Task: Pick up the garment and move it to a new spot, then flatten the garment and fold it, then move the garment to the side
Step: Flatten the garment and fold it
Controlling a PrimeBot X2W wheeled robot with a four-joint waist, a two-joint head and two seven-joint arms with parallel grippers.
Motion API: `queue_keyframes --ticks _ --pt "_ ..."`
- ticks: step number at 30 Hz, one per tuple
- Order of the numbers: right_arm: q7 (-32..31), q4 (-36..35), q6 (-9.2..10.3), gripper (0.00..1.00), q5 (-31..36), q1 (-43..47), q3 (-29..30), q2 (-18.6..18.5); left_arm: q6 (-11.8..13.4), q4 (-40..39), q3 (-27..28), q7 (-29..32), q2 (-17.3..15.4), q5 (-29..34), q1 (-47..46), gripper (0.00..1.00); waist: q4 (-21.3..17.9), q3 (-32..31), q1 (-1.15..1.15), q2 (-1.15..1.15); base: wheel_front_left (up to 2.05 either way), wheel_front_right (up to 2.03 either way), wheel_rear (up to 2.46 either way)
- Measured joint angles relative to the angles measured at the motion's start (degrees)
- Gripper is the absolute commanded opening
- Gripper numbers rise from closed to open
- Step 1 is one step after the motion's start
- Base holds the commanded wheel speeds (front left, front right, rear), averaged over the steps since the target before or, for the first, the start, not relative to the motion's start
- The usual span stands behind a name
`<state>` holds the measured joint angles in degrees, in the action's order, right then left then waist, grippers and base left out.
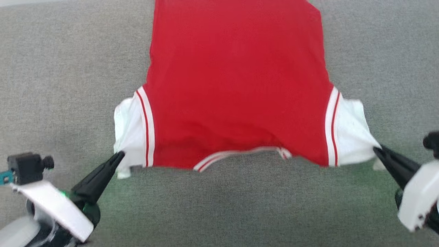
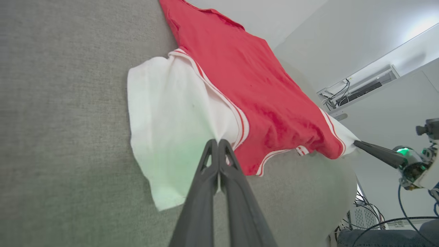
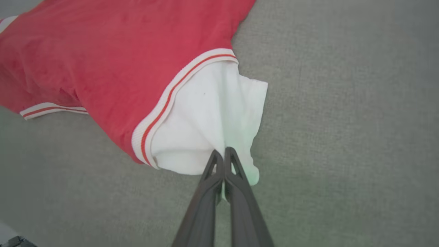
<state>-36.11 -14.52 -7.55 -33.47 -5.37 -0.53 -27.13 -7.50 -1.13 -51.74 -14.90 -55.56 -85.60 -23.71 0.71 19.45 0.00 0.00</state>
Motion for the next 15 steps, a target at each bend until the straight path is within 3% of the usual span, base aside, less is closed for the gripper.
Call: queue_keyframes --ticks 10,15 --pt "-11.8 -17.4 0.01 0.0 -0.9 15.9 9.3 3.4 0.0 -10.5 8.4 -0.1 -6.3 0.2 16.8 0.0 1.0 -0.2 0.0 0.0 0.0 0.0 0.0" --pt "-13.1 -19.5 0.0 0.0 -1.6 17.1 11.0 4.5 0.0 -11.7 11.5 -0.1 -4.8 1.6 20.0 0.0 1.5 0.0 0.0 0.0 0.0 0.0 0.0"
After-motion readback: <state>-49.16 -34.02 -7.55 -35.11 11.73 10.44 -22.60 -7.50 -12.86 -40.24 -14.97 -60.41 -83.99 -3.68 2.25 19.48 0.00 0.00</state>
